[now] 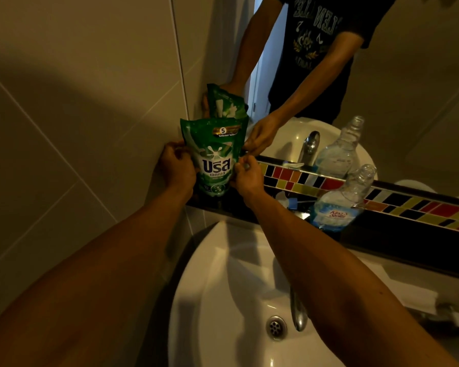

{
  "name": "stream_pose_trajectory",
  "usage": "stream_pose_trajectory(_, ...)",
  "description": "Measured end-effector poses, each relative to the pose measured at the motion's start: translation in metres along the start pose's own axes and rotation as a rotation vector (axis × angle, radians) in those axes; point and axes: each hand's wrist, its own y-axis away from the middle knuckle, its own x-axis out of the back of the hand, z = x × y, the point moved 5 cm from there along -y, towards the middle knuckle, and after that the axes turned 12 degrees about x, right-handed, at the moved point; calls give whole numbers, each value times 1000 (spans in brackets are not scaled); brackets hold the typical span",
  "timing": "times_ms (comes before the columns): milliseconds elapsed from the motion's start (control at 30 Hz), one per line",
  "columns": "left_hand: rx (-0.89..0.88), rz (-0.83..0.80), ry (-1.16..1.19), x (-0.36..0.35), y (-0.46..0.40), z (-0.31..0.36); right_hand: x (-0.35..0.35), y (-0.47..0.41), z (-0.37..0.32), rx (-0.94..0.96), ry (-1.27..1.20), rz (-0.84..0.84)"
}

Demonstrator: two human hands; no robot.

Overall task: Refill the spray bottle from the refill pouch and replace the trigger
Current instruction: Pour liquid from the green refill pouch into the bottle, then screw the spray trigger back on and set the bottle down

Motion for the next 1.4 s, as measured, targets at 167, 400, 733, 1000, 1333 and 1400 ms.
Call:
stream_pose_trajectory(167,51,43,-77,5,4,-14,22,28,-5,-24,95,-33)
stream_pose_trajectory(400,195,20,-276,9,49,-68,96,85,-17,130,307,93)
stream_pose_trajectory(733,132,-326,-586,-64,108,-108,210,158,-29,207,143,474)
stream_pose_trajectory(1000,63,-369,-767,-130,122,-120,265,132,-43,225,206,366)
stream_pose_trajectory(1333,62,-240,-845,-166,123,-140,273,94,-65,235,218,23)
stream_pose_trajectory(1400,85,-200,-858,-167,123,-141,276,94,-66,251,236,15)
